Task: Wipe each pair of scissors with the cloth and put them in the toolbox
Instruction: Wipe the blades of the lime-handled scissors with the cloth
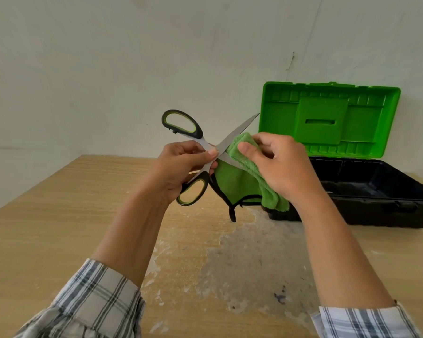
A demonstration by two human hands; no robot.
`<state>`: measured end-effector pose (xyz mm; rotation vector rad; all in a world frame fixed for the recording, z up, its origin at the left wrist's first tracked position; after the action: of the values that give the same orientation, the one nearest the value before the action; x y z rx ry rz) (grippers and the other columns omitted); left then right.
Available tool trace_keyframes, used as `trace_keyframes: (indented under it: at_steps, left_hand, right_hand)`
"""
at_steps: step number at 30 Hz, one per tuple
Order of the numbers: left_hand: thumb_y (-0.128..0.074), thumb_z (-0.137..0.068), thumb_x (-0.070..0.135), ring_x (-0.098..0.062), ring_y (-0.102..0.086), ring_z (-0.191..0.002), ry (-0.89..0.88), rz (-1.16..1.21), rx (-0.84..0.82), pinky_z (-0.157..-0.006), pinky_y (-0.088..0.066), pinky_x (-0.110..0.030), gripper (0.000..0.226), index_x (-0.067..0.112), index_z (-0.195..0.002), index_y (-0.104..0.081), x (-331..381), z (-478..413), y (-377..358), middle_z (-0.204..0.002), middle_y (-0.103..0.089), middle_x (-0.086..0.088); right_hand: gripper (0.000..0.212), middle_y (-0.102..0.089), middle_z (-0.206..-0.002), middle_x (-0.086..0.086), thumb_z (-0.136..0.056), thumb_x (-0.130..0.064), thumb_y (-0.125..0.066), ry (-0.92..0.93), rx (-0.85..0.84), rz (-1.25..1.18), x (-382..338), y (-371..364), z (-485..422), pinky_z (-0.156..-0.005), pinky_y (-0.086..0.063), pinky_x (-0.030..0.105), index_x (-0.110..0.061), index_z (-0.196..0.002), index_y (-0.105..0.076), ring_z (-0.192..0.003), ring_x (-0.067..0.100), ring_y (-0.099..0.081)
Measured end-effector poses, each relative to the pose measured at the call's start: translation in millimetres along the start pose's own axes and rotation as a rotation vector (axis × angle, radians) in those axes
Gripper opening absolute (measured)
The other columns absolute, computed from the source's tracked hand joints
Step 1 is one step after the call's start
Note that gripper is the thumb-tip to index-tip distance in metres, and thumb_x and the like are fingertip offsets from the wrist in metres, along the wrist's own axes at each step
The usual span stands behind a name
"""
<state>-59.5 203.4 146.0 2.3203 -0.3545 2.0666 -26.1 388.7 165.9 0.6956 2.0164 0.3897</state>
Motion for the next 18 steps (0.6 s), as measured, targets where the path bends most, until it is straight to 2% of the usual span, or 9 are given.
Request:
trace_keyframes:
  at_steps: [3, 9, 12, 14, 16, 18]
  left_hand:
    - [-0.073, -0.081, 0.003, -0.015, -0.068, -0.061, -0.026, 0.025, 0.027, -0.057, -0.057, -0.024, 0.012, 0.008, -0.076, -0.063, 0, 0, -2, -0.073, -0.068, -0.011]
    - [-0.075, -0.08, 0.004, -0.016, -0.068, -0.061, -0.029, 0.025, 0.029, -0.055, -0.056, -0.025, 0.016, 0.009, -0.084, -0.061, -4, -1, -4, -0.072, -0.07, -0.008]
    - [-0.076, -0.08, 0.004, -0.015, -0.067, -0.064, -0.038, -0.035, 0.001, -0.057, -0.056, -0.025, 0.013, 0.007, -0.085, -0.065, -5, -1, -5, -0.076, -0.068, -0.009]
    - [-0.074, -0.08, 0.001, -0.016, -0.068, -0.066, -0.045, -0.043, -0.009, -0.061, -0.057, -0.026, 0.012, 0.003, -0.088, -0.066, -5, -1, -6, -0.078, -0.066, -0.01]
    - [-0.074, -0.081, 0.001, -0.019, -0.068, -0.069, -0.05, -0.06, 0.006, -0.064, -0.058, -0.027, 0.019, -0.005, -0.097, -0.066, -5, -2, -7, -0.082, -0.066, -0.014]
    - [-0.074, -0.081, 0.001, -0.021, -0.067, -0.07, -0.048, -0.075, 0.015, -0.064, -0.058, -0.026, 0.024, -0.008, -0.101, -0.065, -5, -3, -8, -0.085, -0.066, -0.017]
  right_hand:
    - [0.032, -0.076, -0.1, -0.011, -0.086, -0.047, -0.071, 0.01, -0.022, 0.061, 1, -6, 0, -0.077, -0.054, 0.02, -0.024, -0.108, -0.075, -0.09, 0.0, -0.07]
    - [0.024, -0.073, -0.08, -0.006, -0.089, -0.046, -0.069, 0.004, -0.024, 0.145, 6, -17, -1, -0.069, -0.058, 0.036, -0.023, -0.097, -0.074, -0.074, 0.011, -0.068]
    - [0.026, -0.069, -0.072, -0.003, -0.092, -0.047, -0.065, 0.016, -0.026, 0.169, 10, -18, -2, -0.055, -0.049, 0.031, -0.022, -0.091, -0.072, -0.062, 0.012, -0.062]
    - [0.027, -0.066, -0.068, -0.002, -0.093, -0.046, -0.064, 0.023, -0.036, 0.182, 10, -16, -2, -0.05, -0.04, 0.026, -0.02, -0.087, -0.07, -0.057, 0.011, -0.057]
    - [0.027, -0.066, -0.069, -0.002, -0.093, -0.045, -0.064, 0.032, -0.055, 0.189, 10, -13, -2, -0.05, -0.04, 0.027, -0.02, -0.086, -0.07, -0.058, 0.011, -0.057]
    - [0.028, -0.069, -0.074, -0.001, -0.093, -0.045, -0.064, 0.043, -0.08, 0.179, 9, -10, -2, -0.054, -0.047, 0.03, -0.019, -0.089, -0.071, -0.064, 0.013, -0.062]
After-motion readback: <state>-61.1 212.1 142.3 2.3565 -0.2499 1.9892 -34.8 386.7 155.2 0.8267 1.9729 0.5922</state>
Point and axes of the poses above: each hand's wrist, its own z-axis away from the middle knuckle, its own y-axis out of the back of the hand, x = y × z, the point moved 3 cm from there along -z, towards the middle knuckle
